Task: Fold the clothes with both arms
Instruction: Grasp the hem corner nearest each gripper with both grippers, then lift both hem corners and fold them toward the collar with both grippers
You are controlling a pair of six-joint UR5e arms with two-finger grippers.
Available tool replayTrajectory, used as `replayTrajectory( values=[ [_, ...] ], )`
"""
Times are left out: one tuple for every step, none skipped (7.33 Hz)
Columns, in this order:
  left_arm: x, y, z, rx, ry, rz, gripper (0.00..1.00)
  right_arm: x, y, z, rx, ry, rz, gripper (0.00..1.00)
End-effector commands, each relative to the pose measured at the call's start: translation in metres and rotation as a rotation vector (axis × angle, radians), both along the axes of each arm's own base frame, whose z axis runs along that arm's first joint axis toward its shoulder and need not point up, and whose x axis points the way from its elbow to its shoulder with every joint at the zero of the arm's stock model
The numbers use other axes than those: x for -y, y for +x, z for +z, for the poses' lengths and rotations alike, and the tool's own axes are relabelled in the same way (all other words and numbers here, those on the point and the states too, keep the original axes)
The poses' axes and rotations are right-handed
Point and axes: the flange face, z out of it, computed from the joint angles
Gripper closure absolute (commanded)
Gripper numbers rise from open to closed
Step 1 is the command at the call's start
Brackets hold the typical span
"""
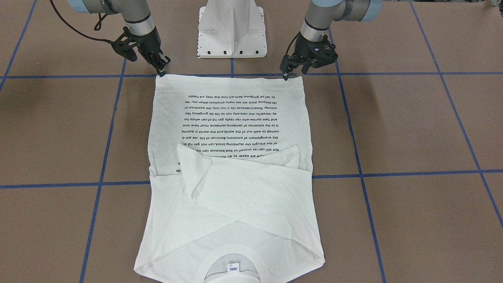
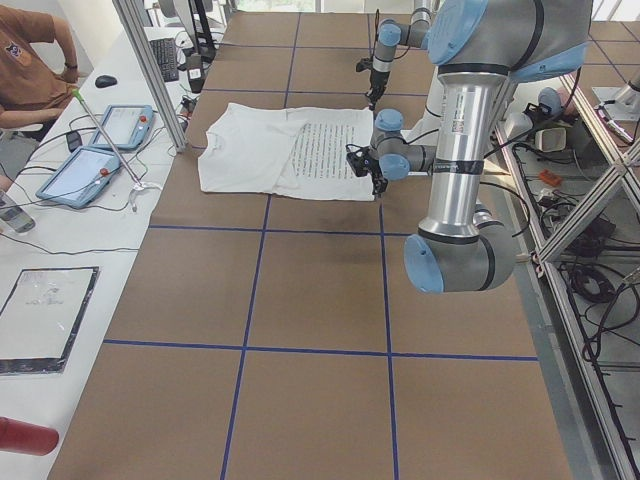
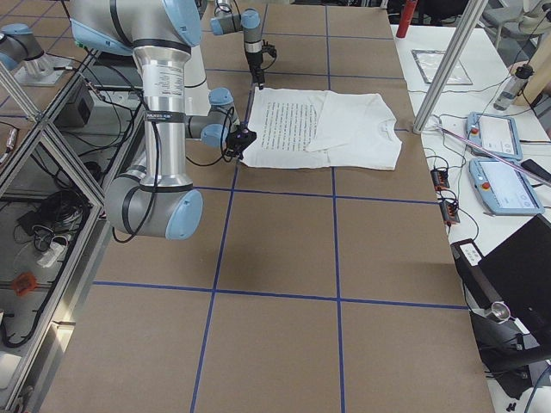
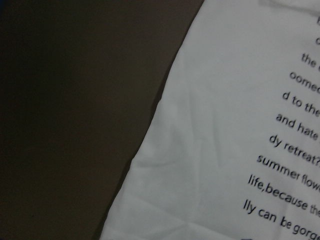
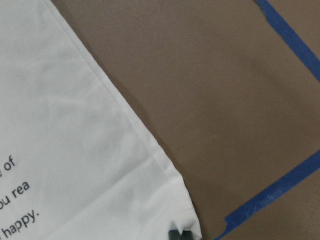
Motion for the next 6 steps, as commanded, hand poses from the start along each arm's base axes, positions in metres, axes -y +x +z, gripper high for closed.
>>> replayTrajectory(
  values=[
    [-0.016,0.007,0.008,0.035,-0.021,0.011,0.24,0.003,0.003,-0.001,0.002,0.0,0.008,1.0],
    [-0.016,0.008,0.008,0.038,-0.022,0.011,0.25,0.004,0.008,-0.003,0.005,0.001,0.011,1.0],
    [-0.013,0.008,0.009,0.047,0.0,-0.012,0.28,0.005,0.008,-0.003,0.005,0.001,0.014,1.0],
    [-0.01,0.007,0.009,0.052,0.016,-0.028,0.3,0.005,0.008,-0.003,0.005,0.001,0.014,1.0],
    [-0.005,0.005,0.01,0.054,0.021,-0.034,0.32,0.005,0.008,-0.003,0.005,0.001,0.014,1.0],
    [-0.004,0.006,0.012,0.058,0.024,-0.035,0.33,0.005,0.008,-0.003,0.005,0.001,0.014,1.0]
  ],
)
